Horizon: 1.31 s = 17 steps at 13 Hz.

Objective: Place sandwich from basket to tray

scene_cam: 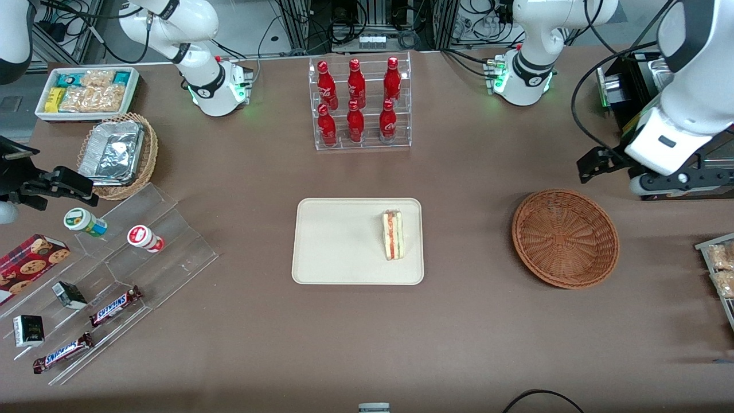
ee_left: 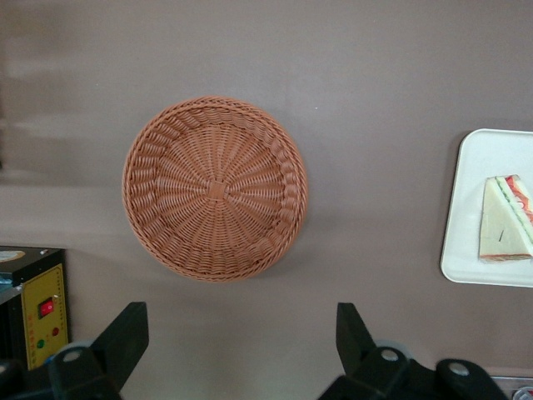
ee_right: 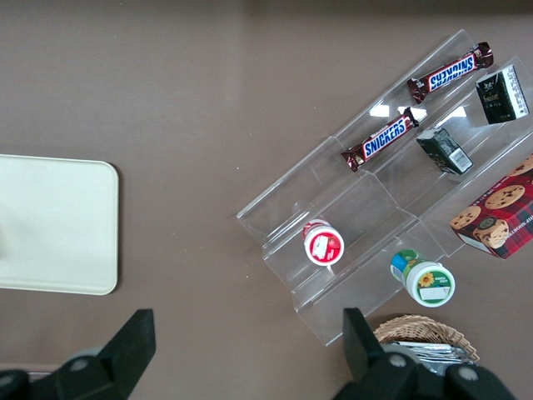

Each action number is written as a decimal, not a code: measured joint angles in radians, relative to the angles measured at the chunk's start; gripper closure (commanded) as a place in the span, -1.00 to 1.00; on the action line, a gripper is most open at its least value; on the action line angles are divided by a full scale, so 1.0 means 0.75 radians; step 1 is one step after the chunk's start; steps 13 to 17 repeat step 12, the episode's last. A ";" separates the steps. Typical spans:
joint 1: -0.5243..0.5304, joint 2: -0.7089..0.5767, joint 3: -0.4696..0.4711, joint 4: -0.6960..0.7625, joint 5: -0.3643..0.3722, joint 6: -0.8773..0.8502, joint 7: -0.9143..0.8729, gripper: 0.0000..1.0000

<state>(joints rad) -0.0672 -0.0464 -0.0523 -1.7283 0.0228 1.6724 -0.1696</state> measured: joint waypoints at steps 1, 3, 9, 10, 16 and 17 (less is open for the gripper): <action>0.006 -0.003 0.000 0.006 0.000 -0.009 0.005 -1.00; 0.009 -0.004 0.000 0.023 0.000 -0.030 0.007 -1.00; 0.013 -0.011 0.000 0.098 0.001 -0.180 0.050 -1.00; 0.014 -0.015 0.000 0.112 0.001 -0.193 0.051 -1.00; 0.017 -0.022 0.000 0.121 0.001 -0.197 0.051 -1.00; 0.017 -0.022 0.000 0.121 0.001 -0.197 0.051 -1.00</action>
